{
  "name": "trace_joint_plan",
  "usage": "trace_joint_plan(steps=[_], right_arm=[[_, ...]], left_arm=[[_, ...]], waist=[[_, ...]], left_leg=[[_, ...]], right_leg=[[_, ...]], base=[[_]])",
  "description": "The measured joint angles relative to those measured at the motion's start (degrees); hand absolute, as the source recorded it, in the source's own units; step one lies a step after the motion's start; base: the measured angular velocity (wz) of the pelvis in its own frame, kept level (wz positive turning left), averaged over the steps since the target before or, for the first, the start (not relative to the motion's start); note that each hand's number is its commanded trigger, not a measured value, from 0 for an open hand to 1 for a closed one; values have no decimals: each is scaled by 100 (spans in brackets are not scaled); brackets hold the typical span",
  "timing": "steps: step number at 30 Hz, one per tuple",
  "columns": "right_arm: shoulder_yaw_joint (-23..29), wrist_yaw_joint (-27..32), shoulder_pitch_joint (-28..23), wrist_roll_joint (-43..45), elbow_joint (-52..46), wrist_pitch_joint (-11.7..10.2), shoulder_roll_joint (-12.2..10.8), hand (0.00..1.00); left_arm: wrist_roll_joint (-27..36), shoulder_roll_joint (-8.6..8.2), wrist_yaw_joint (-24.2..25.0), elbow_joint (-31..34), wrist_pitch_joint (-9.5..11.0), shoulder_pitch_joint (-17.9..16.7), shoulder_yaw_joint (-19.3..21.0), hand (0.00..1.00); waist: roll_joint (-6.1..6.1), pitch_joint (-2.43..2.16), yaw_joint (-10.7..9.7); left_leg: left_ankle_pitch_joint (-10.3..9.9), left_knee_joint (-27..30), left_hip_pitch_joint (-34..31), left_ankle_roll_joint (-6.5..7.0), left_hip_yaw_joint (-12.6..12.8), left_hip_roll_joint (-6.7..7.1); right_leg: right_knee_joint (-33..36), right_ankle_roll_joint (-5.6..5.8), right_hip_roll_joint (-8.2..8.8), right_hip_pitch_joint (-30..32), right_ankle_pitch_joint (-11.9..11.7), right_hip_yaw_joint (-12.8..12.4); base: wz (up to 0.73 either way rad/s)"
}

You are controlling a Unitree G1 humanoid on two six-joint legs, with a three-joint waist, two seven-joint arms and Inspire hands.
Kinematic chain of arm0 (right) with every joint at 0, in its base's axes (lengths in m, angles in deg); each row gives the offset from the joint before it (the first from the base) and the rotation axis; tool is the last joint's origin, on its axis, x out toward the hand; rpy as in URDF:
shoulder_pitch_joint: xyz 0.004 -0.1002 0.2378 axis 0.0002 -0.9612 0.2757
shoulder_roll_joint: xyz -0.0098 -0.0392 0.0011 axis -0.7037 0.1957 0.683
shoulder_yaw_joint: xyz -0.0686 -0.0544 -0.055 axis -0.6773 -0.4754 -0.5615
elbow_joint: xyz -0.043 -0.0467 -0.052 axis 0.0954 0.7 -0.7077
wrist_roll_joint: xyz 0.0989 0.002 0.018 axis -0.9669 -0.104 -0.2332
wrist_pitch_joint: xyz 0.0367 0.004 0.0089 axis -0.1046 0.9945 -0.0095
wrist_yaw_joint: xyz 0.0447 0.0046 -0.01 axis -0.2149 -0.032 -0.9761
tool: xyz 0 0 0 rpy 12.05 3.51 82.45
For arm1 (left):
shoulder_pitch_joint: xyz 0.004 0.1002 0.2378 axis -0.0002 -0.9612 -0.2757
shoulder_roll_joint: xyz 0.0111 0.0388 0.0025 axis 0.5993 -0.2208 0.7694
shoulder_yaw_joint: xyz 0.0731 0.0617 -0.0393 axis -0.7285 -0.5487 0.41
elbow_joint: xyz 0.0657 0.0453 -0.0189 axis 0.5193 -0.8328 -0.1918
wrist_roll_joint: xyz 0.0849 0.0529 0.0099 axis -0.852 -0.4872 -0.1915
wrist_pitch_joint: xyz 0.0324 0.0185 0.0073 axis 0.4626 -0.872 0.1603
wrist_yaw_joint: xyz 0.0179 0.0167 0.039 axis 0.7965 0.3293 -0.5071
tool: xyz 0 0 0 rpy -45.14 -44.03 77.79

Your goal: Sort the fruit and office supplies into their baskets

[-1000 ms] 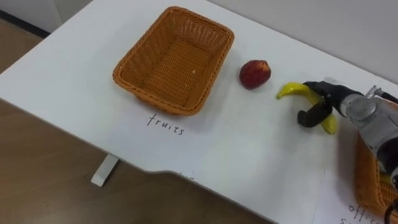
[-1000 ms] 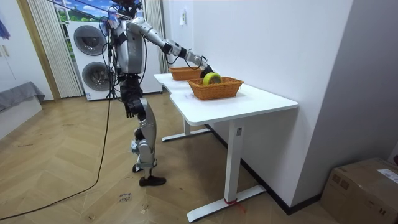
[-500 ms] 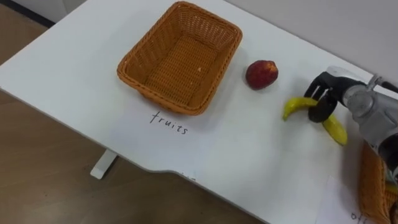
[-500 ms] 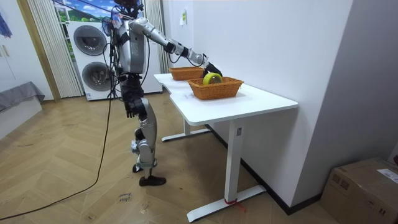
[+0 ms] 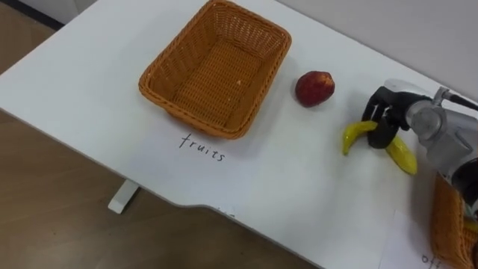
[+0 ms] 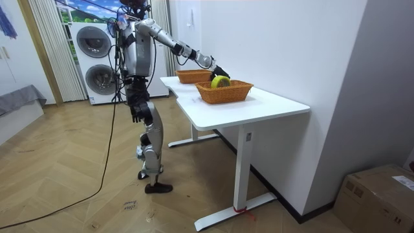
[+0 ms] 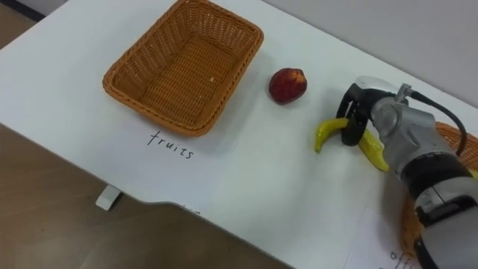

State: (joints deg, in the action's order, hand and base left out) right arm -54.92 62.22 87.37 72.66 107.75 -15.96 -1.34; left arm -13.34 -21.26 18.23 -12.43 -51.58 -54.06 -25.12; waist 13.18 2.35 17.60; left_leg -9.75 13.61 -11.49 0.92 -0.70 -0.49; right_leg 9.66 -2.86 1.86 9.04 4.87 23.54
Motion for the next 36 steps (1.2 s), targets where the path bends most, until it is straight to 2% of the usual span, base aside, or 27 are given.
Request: trace_joint_plan(steps=[6, 8, 14, 17, 21, 24, 31, 33, 35, 36], right_arm=[[-33, -11, -25, -28, -110, 51, 6, 100], [-32, -19, -58, -26, -245, 123, 21, 100], [45, -234, -121, -36, -591, 126, 33, 100], [55, -250, -274, -31, -974, 103, 59, 100], [82, -256, -310, -270, -1375, -58, 82, 100], [310, -243, -476, -485, -1716, -127, 82, 100], [485, -244, -771, -592, -2263, -137, 93, 100], [531, -245, -790, -606, -2409, -127, 93, 100], [683, -247, -809, -606, -2613, -119, 99, 100], [772, -244, -808, -605, -2759, -118, 121, 100]], left_arm=[[2, -1, 0, 5, -7, -14, 7, 0], [-1, -1, 2, 18, -10, -14, 15, 0], [-8, -3, 8, 3, -9, -3, 79, 0], [-2, -17, 15, -17, -3, -18, 166, 0], [0, -25, 1, -15, -2, -132, 219, 0], [-2, -49, -23, -13, -2, -156, 287, 0], [85, -77, -179, 21, -6, -256, 354, 0], [208, -89, -222, 92, -10, -346, 374, 0], [207, -97, -221, 141, -12, -420, 568, 0], [208, -96, -223, 140, -15, -450, 678, 0]], waist=[[53, -32, -7], [57, -36, -9], [63, -42, -36], [62, -43, -44], [51, -49, -159], [38, -52, -173], [-28, -72, -227], [-54, -102, -337], [-56, -126, -369], [-55, -168, -405]], left_leg=[[1, 2, 5, 0, 1, 0], [1, 2, 4, 1, 1, -1], [2, 6, 18, 1, 15, 4], [2, 7, 26, 2, 26, 10], [2, 30, 26, 3, 17, 7], [2, 55, 42, 4, 22, 3], [2, 87, 153, 8, -6, -4], [2, 92, 190, 11, -1, -3], [3, 92, 213, 12, 37, -11], [4, 91, 227, 11, 44, -15]], right_leg=[[4, 0, -5, -3, 0, -7], [3, 0, -5, -2, 0, -8], [3, 0, -5, -2, 0, -51], [3, 1, -5, -10, 0, -58], [3, 1, 1, -40, 0, -50], [6, 2, 5, -64, -1, -50], [12, 2, 14, -186, -1, -60], [27, 2, 30, -213, -1, -77], [34, -1, 38, -213, -6, -146], [34, -3, 33, -215, -12, -163]], base=[[0], [0], [0], [0], [2], [1], [0], [0], [-9], [-9]])
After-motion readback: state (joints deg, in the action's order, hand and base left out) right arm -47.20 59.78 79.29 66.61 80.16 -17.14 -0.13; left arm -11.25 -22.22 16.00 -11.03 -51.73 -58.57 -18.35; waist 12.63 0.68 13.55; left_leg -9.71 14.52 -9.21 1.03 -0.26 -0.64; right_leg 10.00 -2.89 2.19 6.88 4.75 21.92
